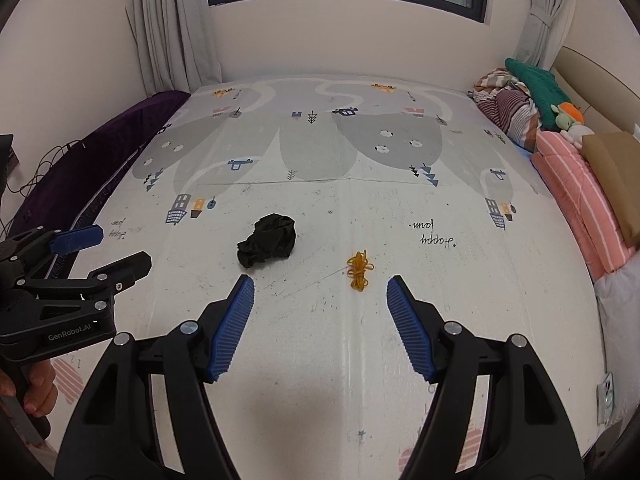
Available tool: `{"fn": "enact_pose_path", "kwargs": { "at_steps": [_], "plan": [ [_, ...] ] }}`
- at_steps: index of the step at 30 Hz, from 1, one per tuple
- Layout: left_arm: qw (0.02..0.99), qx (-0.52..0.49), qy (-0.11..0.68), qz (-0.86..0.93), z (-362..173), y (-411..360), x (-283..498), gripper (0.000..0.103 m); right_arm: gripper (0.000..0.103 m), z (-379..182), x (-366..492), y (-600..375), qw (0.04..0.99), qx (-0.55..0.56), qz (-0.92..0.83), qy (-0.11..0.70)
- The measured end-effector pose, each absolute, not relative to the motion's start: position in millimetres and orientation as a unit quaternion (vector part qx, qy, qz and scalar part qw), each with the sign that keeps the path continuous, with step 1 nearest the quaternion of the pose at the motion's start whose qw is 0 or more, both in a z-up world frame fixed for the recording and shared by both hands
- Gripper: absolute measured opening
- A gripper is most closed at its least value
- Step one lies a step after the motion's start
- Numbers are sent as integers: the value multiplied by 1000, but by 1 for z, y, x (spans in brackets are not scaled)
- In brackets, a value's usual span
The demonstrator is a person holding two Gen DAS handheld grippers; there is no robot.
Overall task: Collect trash
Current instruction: 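Grasp the black cloth with left tool while right tool grasps the orange rubber bands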
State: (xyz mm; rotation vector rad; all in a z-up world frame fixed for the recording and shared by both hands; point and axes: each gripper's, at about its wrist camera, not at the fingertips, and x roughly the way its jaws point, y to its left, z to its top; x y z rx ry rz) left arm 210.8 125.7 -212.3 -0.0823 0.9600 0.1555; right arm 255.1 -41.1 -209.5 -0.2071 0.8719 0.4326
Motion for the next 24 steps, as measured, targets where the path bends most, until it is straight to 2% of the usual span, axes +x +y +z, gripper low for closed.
{"fn": "enact_pose_path", "kwargs": {
  "at_steps": [11,16,24],
  "plan": [
    [875,-26,475,93,-328,124,301,78,62,-329,366,-41,870,-99,213,434],
    [872,-13,481,90,-375,127,325,78,61,-381,393,-38,866,-103,208,443],
    [868,-6,487,91,-433,141,360,78,52,-452,414,-27,851,-107,203,473]
  ]
}}
